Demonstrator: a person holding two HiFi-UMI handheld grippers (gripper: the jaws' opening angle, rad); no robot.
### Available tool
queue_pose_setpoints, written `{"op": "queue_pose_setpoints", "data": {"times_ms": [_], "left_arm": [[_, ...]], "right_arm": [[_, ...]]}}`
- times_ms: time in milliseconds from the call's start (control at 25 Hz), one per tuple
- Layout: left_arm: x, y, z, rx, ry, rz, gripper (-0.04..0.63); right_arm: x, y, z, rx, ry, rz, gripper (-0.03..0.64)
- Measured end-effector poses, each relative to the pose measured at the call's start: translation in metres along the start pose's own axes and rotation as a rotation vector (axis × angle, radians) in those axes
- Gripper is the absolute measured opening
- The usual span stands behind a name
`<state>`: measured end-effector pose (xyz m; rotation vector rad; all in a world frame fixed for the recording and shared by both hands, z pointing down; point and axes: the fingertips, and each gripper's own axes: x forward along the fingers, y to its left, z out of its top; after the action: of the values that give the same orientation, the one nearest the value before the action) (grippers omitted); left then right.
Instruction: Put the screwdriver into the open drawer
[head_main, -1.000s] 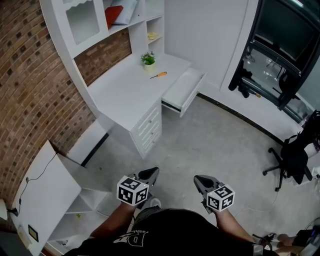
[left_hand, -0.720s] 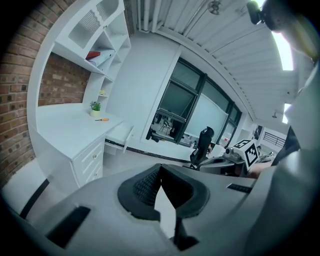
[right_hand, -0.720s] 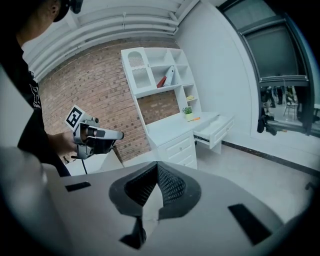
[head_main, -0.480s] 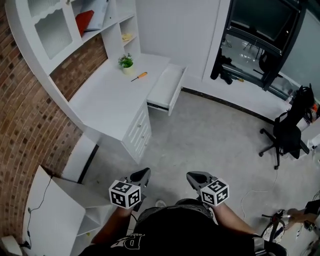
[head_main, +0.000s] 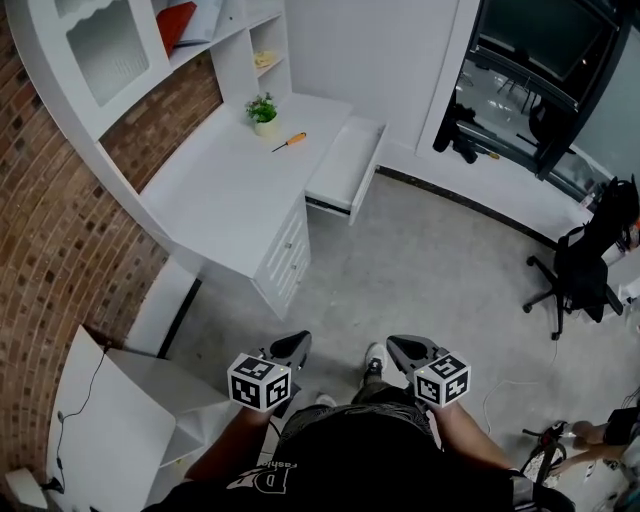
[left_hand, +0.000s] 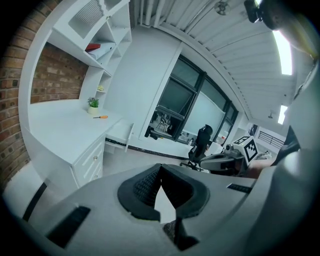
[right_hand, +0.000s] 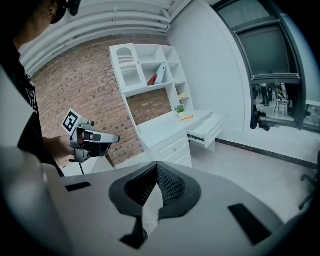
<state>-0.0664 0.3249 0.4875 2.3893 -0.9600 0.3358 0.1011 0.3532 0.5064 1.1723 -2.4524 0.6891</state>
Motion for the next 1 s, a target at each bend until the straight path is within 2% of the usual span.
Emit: {"op": "queue_pose_setpoints", "data": {"times_ms": [360, 720, 1000], "left_arm": [[0.045, 0.023, 0.027, -0.025, 0.003, 0.037, 0.017], [0.108, 0.044, 0.102, 0.017, -0.033, 0.091, 0.017], [0.162, 0.051, 0.129, 0.002, -0.026, 0.136, 0.017]], "right_arm": [[0.032, -0.062, 0.031, 0.011, -0.027, 0.010, 0.005], [0.068, -0.131, 0.102, -0.034, -0.055, 0.068, 0.005], [0.081, -0.192, 0.129, -0.046, -0.035, 0.107, 0.005]]}}
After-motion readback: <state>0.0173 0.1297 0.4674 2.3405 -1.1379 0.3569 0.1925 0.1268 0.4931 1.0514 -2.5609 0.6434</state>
